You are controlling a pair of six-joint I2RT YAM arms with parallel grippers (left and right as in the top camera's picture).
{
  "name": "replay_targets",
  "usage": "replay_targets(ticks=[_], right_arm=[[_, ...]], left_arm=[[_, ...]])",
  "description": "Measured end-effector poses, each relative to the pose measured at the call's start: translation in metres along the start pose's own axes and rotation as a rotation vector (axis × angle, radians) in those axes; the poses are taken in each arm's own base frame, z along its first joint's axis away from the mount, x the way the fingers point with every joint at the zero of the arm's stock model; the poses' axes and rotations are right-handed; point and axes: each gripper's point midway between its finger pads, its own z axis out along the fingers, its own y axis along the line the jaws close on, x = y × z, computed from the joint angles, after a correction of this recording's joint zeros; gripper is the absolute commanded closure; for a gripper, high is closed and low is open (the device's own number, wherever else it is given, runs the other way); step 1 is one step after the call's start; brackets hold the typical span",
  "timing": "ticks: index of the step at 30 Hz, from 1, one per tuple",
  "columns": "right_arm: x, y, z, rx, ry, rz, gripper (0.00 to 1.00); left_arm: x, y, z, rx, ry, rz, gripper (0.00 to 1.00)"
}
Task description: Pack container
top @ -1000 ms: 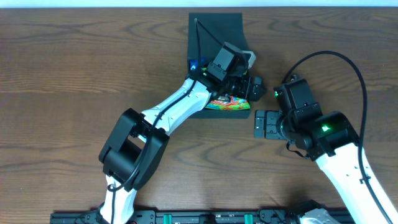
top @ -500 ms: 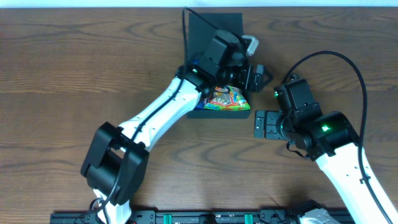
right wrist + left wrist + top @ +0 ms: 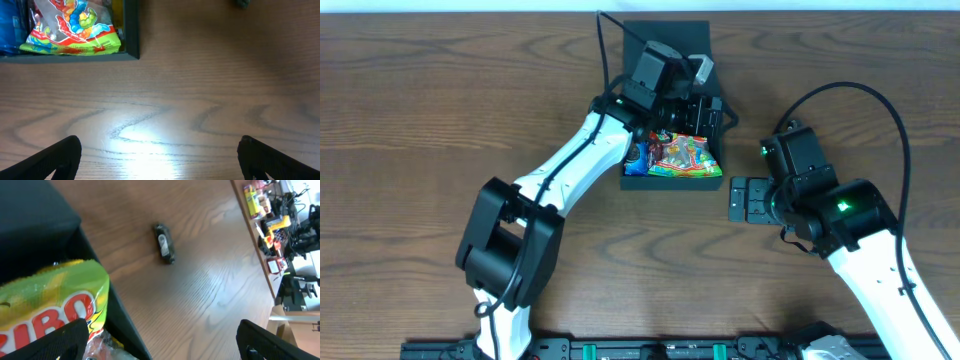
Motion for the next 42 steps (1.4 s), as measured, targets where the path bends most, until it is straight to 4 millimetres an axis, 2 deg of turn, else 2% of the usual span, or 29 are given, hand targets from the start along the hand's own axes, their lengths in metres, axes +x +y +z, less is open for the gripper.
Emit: replay_targets(ticks=[11, 18, 42], right_arm=[[0.000, 0.000, 0.000, 0.000, -0.001, 0.000, 0.01], [-0.001, 0.000, 0.000, -0.001, -0.002, 0.000, 0.01], [-0.004, -0.001, 0.000, 0.008, -0.020, 0.002, 0.01]], left_arm=[[0.012, 0.012, 0.012, -0.002, 0.042, -0.020, 0.05], [0.025, 0.026, 0.027, -0.001, 0.087, -0.044, 0.05], [0.034, 0.022, 0.035, -0.004, 0.106, 0.008, 0.05]])
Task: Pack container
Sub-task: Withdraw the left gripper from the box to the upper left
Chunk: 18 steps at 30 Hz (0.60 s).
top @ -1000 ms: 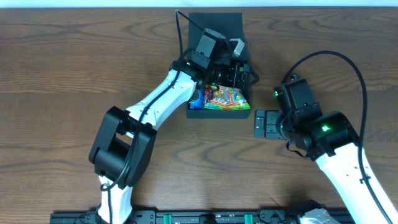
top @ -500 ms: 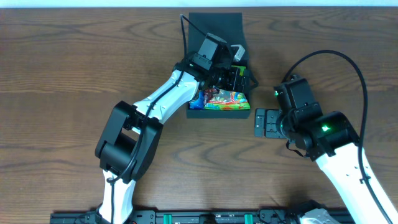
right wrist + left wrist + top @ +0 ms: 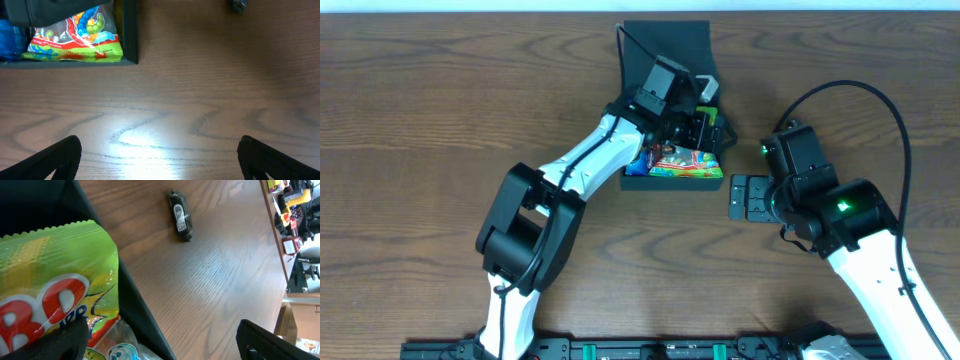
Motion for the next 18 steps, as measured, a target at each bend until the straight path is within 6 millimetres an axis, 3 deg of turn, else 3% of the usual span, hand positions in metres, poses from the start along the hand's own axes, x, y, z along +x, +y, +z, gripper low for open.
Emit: replay_targets(ticks=[12, 18], right_arm=[[-0.002, 0.000, 0.000, 0.000, -0.007, 0.001, 0.01], [-0.004, 0.002, -0.001, -0.009, -0.017, 0.002, 0.01]], left_arm=[[0.000, -0.003, 0.000, 0.006, -0.001, 0.016, 0.05], [-0.019, -0.017, -0.026, 0.020, -0.063, 0.043, 0.05]])
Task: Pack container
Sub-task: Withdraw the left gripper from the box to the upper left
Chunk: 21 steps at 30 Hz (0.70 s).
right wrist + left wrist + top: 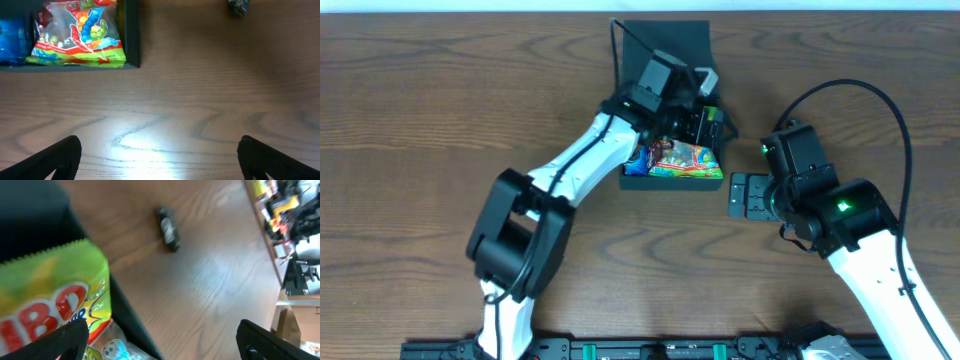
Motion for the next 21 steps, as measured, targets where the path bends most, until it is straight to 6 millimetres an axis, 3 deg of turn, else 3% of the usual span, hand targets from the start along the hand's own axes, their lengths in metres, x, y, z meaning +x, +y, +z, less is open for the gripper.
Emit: replay_targets(ticks=[3, 6, 10, 14, 18, 21], right_arm=[[-0.001, 0.000, -0.004, -0.010, -0.016, 0.002, 0.01], [-0.003, 0.000, -0.016, -0.029, -0.057, 0.006, 0.01], [-0.005, -0.002, -0.029, -0.045, -0.105, -0.005, 0.01], [-0.008, -0.008, -0.031, -0.015, -0.130, -0.012, 0.01], [-0.016, -0.023, -0.028, 0.058, -0.150, 0.036, 0.01], [-0.032, -0.053, -0.016, 0.146, -0.161, 0.146, 0.01]], left_arm=[[-0.017, -0.018, -0.025, 0.014, -0.057, 0.032, 0.04], [-0.030, -0.031, -0.062, -0.007, -0.104, 0.037, 0.05], [-0.030, -0.009, -0.110, -0.138, -0.120, -0.019, 0.05], [-0.009, 0.025, -0.181, -0.386, -0.103, -0.061, 0.05], [0.014, 0.024, -0.232, -0.562, -0.087, -0.025, 0.05], [0.031, 0.015, -0.267, -0.660, -0.090, 0.006, 0.05]])
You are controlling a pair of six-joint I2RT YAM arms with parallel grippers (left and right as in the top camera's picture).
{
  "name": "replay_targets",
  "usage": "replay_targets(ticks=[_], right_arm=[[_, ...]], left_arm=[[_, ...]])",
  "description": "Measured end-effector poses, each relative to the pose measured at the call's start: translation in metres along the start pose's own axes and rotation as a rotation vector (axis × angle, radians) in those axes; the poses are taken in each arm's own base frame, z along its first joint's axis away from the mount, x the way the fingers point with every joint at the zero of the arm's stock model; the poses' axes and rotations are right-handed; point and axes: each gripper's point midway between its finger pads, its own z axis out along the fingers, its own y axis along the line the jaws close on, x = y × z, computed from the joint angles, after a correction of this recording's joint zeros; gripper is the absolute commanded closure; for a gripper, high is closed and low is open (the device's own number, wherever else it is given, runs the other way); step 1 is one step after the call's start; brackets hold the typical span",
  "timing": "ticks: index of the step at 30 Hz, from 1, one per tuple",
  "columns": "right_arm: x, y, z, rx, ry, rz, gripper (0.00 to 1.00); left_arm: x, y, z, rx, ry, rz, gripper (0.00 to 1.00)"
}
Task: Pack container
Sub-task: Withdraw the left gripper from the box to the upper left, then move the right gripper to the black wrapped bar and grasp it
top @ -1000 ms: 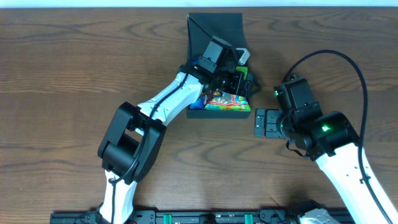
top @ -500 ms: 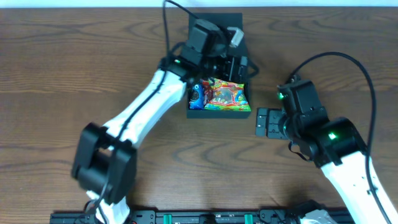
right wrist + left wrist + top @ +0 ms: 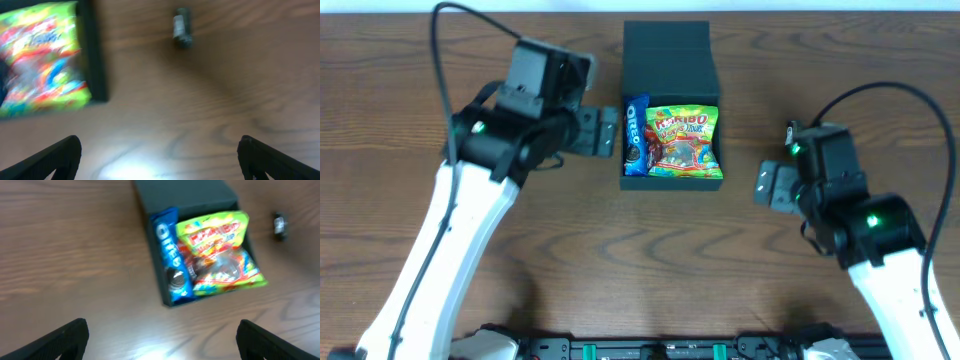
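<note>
The black container (image 3: 672,183) stands at the table's middle back with its lid (image 3: 666,45) folded away. Inside lie a blue Oreo pack (image 3: 636,135) on the left and a green Haribo bag (image 3: 682,140) on the right; both also show in the left wrist view, Oreo pack (image 3: 171,265) and Haribo bag (image 3: 220,250). My left gripper (image 3: 608,130) hangs open just left of the container, nothing between its fingers (image 3: 60,342). My right gripper (image 3: 770,187) is open to the right of the container, over bare wood (image 3: 160,160).
A small dark object (image 3: 182,27) lies on the wood right of the container, also seen as a small dark object (image 3: 279,225) in the left wrist view. The table's far edge runs just behind the lid.
My left gripper was over the container at the Haribo bag; now it is out and to the left of it. The right gripper has shifted a little right. The bag lies flat in the container.
At each earlier moment my left gripper stood open over the container's right half, close over the Haribo bag, while the right gripper waited open beside it. Now the left arm is withdrawn and both packs lie uncovered in the container.
</note>
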Motion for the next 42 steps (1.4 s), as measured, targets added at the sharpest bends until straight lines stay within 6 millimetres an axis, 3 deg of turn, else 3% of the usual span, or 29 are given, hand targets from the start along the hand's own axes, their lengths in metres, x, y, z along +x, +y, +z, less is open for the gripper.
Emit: replay_targets(ticks=[3, 10, 14, 17, 25, 33, 42], right_arm=[[-0.011, -0.027, 0.027, 0.091, 0.030, 0.093, 0.01], [-0.011, -0.076, 0.115, 0.179, 0.190, 0.274, 0.01], [-0.005, -0.075, 0.154, 0.147, 0.272, 0.261, 0.01], [-0.011, -0.067, 0.174, 0.107, 0.314, 0.210, 0.01], [-0.043, -0.043, 0.203, -0.014, 0.356, 0.124, 0.01], [-0.043, -0.041, 0.208, -0.027, 0.358, 0.100, 0.03], [-0.034, -0.039, 0.238, -0.021, 0.429, 0.098, 0.05]], left_arm=[[0.010, 0.007, -0.013, -0.043, 0.014, 0.015, 0.05], [0.026, 0.014, -0.013, -0.080, 0.082, 0.015, 0.05], [0.028, 0.015, -0.013, -0.081, 0.091, 0.016, 0.05], [0.029, 0.015, -0.013, -0.081, 0.092, 0.017, 0.05], [0.028, 0.015, -0.013, -0.081, 0.091, 0.016, 0.05], [0.028, 0.015, -0.013, -0.081, 0.091, 0.017, 0.05], [0.028, 0.015, -0.013, -0.080, 0.092, 0.032, 0.05]])
